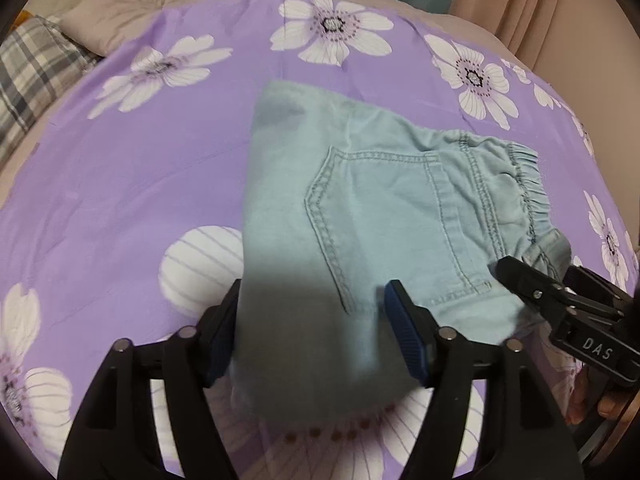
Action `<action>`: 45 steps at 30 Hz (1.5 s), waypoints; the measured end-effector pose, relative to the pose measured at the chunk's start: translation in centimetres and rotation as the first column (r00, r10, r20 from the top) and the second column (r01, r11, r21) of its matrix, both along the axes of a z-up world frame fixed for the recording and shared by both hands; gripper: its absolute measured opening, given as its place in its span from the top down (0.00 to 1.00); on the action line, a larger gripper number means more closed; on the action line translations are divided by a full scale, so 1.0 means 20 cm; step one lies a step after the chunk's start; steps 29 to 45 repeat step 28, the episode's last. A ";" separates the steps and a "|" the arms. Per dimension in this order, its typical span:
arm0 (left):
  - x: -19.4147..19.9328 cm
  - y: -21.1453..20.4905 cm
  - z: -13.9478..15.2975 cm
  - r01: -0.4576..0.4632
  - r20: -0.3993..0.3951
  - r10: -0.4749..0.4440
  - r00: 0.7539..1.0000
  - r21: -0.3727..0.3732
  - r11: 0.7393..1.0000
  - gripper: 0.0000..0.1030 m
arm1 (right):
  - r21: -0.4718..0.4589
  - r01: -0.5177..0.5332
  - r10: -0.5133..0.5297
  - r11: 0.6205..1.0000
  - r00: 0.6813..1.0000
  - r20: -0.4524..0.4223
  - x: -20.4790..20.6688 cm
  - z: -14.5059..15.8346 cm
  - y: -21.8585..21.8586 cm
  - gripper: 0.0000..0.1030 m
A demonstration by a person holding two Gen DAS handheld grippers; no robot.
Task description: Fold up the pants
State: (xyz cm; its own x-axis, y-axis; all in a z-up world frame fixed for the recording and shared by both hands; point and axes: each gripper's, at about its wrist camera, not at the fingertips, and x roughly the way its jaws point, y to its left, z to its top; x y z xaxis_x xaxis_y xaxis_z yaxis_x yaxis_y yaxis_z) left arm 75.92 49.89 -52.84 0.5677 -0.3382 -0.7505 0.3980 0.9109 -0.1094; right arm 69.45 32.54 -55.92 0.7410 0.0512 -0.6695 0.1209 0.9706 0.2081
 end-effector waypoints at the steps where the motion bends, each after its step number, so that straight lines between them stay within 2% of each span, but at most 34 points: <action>1: -0.02 0.01 0.02 -0.005 0.007 0.005 1.000 0.002 1.000 0.22 | 0.000 0.005 -0.005 1.000 1.000 0.005 -0.02 0.02 0.01 0.38; 2: -0.05 0.02 0.05 -0.004 0.014 0.004 1.000 0.002 1.000 0.14 | -0.002 0.011 -0.011 1.000 1.000 0.010 -0.04 0.04 0.01 0.37; 4: -0.11 0.04 0.11 -0.008 0.030 0.008 1.000 -0.005 1.000 0.08 | 0.005 0.020 -0.020 1.000 1.000 0.010 -0.08 0.07 0.01 0.20; 6: -0.17 0.06 0.17 -0.019 0.043 0.020 0.999 -0.016 1.000 0.00 | 0.008 0.016 -0.017 1.000 1.000 0.024 -0.14 0.11 0.02 0.09; 9: -0.26 0.08 0.25 -0.044 0.062 0.044 0.997 0.001 0.999 0.01 | -0.024 0.002 -0.001 1.000 0.999 0.046 -0.24 0.18 0.06 0.07; 12: -0.38 0.09 0.32 -0.054 0.080 0.052 0.995 0.027 0.998 0.01 | -0.064 -0.016 0.020 0.998 0.998 0.058 -0.34 0.25 0.11 0.01; 17: -0.55 0.15 0.41 -0.054 0.091 0.054 0.994 -0.006 0.999 0.01 | -0.121 -0.043 0.055 0.992 0.994 0.098 -0.51 0.35 0.20 0.01; 25: -0.71 0.19 0.45 -0.075 0.094 0.074 0.993 -0.001 0.997 0.01 | -0.119 -0.068 0.083 0.991 0.988 0.130 -0.66 0.40 0.28 0.01; 45: -0.74 0.20 0.44 -0.083 0.085 0.083 0.993 0.005 0.997 0.01 | -0.103 -0.061 0.074 0.993 0.990 0.123 -0.69 0.38 0.30 0.01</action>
